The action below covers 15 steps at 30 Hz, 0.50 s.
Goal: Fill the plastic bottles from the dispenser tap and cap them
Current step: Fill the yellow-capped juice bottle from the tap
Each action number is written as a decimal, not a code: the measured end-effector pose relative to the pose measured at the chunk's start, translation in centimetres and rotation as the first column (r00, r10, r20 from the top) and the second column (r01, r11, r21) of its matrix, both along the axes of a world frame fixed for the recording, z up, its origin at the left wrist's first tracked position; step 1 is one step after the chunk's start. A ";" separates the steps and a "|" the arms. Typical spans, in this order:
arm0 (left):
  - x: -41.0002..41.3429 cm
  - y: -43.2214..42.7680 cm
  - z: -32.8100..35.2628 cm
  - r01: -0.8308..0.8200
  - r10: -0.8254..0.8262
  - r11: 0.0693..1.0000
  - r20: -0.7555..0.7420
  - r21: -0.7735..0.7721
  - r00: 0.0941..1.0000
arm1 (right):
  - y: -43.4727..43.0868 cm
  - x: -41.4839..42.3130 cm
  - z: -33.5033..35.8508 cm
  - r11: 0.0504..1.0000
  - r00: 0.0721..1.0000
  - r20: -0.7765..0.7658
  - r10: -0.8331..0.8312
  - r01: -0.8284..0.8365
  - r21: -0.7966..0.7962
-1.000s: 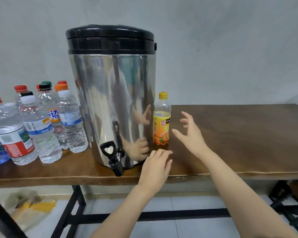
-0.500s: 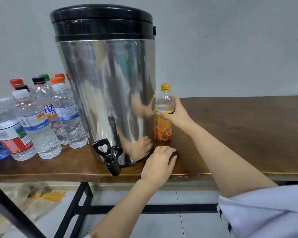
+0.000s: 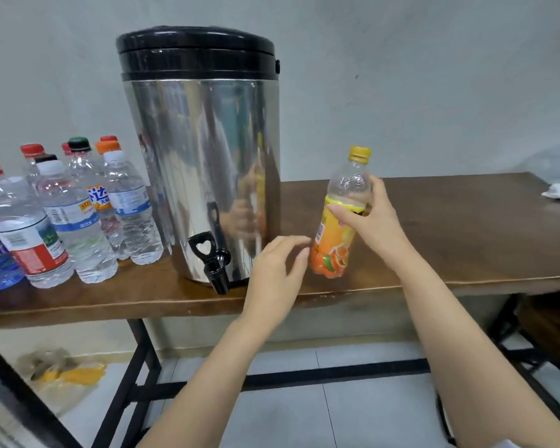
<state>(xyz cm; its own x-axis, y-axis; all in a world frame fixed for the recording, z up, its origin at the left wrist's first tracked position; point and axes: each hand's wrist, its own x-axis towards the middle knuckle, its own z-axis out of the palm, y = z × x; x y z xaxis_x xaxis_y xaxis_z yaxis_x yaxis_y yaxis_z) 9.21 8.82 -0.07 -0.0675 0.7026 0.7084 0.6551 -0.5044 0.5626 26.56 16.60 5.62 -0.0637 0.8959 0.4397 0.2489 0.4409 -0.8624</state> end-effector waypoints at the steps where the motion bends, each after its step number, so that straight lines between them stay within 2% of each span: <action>1: -0.2 -0.9 1.1 0.015 -0.017 0.999 0.041 0.042 0.999 | -1.3 0.2 -0.1 1.000 1.000 0.004 0.023 -0.023 -0.018; 4: -0.7 -3.5 4.6 0.100 -0.115 0.990 0.163 0.099 0.980 | -5.4 0.1 -0.8 0.990 0.991 -0.002 0.132 -0.131 -0.053; 6: -1.3 -4.9 6.6 0.160 -0.170 0.985 0.217 0.063 0.961 | -8.0 -0.7 -1.3 0.974 0.978 -0.014 0.209 -0.209 -0.083; 9: -2.5 -6.1 8.4 0.236 -0.202 0.963 0.232 -0.132 0.952 | -11.2 -2.5 -2.1 0.938 0.947 0.011 0.321 -0.316 -0.139; 11: -3.5 -6.4 8.7 0.328 -0.249 0.908 0.294 -0.261 0.923 | -12.5 -3.9 -2.8 0.920 0.928 0.050 0.370 -0.358 -0.158; 15: -5.9 -7.3 8.3 0.442 -0.298 0.817 0.386 -0.371 0.873 | -13.8 -6.5 -3.8 0.907 0.912 0.065 0.404 -0.390 -0.159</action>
<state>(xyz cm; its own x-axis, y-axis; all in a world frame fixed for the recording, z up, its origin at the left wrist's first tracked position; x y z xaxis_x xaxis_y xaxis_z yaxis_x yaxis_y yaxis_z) 3.36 1.48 8.24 0.1065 0.9442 0.3116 0.2333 -0.3284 0.9153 20.08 2.77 1.82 -0.4618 0.8395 0.2864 0.1613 0.3970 -0.9036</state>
